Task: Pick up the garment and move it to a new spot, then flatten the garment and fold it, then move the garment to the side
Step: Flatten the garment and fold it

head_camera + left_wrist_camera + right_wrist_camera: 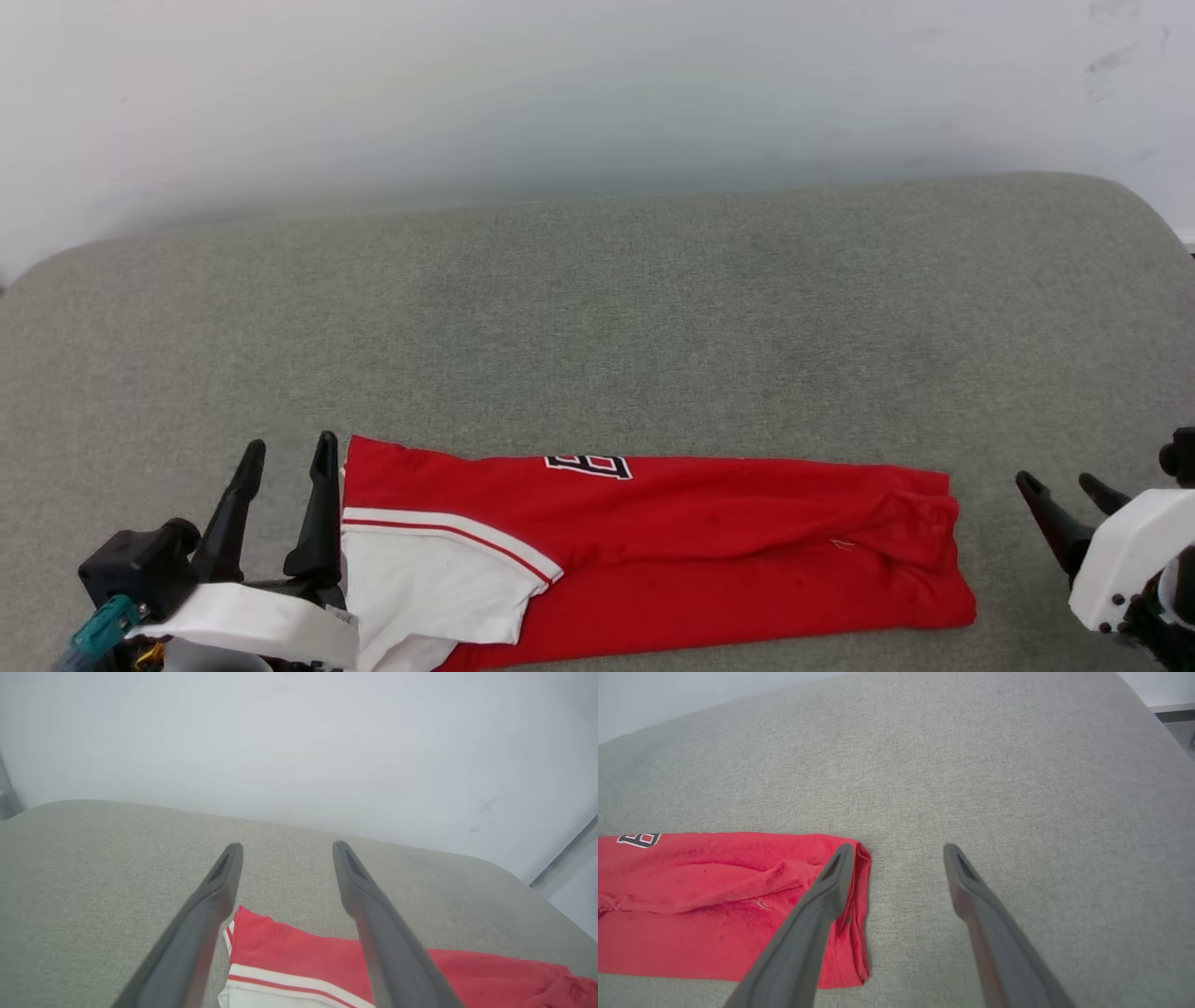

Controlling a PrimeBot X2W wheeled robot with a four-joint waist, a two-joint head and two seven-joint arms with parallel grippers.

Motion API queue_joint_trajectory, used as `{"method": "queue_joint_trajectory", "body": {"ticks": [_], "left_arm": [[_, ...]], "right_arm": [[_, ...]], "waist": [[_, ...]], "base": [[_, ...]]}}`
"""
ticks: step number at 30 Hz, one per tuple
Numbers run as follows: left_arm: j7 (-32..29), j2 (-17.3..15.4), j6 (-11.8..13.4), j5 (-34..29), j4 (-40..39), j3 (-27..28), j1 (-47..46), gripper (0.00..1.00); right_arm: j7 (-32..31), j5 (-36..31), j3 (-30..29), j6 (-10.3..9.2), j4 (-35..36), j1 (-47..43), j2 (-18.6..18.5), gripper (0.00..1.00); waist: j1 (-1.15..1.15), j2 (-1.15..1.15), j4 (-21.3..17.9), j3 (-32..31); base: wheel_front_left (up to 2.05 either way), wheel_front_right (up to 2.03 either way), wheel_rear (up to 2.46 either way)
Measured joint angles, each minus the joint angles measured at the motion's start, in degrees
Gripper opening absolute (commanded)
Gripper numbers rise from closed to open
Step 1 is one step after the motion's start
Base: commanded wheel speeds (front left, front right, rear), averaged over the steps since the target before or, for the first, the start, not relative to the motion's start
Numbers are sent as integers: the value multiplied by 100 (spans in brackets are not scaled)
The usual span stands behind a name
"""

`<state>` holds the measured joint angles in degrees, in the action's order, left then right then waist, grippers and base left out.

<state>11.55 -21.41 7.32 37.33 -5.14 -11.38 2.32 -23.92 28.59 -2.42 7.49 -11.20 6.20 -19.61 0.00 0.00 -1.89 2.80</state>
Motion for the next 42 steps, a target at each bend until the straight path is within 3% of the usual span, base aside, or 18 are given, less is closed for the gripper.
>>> {"method": "queue_joint_trajectory", "body": {"ticks": [5, 9, 19, 25, 27, 28, 29, 37, 42], "left_arm": [[278, 63, 111, -511, -164, 43, -12, 100], [326, 129, 133, -870, -310, 20, -15, 100], [335, 210, 59, -1228, -636, -199, -56, 100], [333, 218, 14, -1245, -619, -291, -157, 100], [333, 224, 15, -1246, -597, -300, -163, 100], [333, 230, 15, -1247, -586, -308, -170, 100], [333, 231, 16, -1250, -573, -315, -172, 100], [308, 219, 70, -1290, -480, -352, -148, 100], [275, 215, 85, -1288, -460, -379, -88, 100]], "right_arm": [[-1039, -104, -325, 0, 469, -162, 47, 100], [-1458, -227, -376, 0, 632, -258, 264, 100], [-1535, -47, -196, 1, -73, -10, 583, 100], [-1534, 220, -12, -1, -492, 160, 495, 100], [-1541, 324, 66, -10, -556, 211, 441, 37], [-1539, 360, 110, -10, -577, 232, 421, 14], [-1538, 410, 155, -11, -597, 268, 413, 0], [-1558, 460, 561, -7, -527, 385, 270, 0], [-1646, 471, 447, 2, -446, 402, 93, 0]], "waist": [[0, 0, 162, 78], [0, 0, 317, 168], [1, 0, 573, 585], [0, 0, 686, 803], [0, 0, 682, 816], [0, 0, 675, 809], [1, 0, 663, 797], [1, 0, 534, 548], [1, 0, 439, 377]], "base": [[0, 0, 0], [0, 0, 0], [0, 0, 0], [0, 0, 0], [0, 0, 0], [0, 0, 0], [0, 0, 0], [0, 0, 0], [0, 0, 0]]}}
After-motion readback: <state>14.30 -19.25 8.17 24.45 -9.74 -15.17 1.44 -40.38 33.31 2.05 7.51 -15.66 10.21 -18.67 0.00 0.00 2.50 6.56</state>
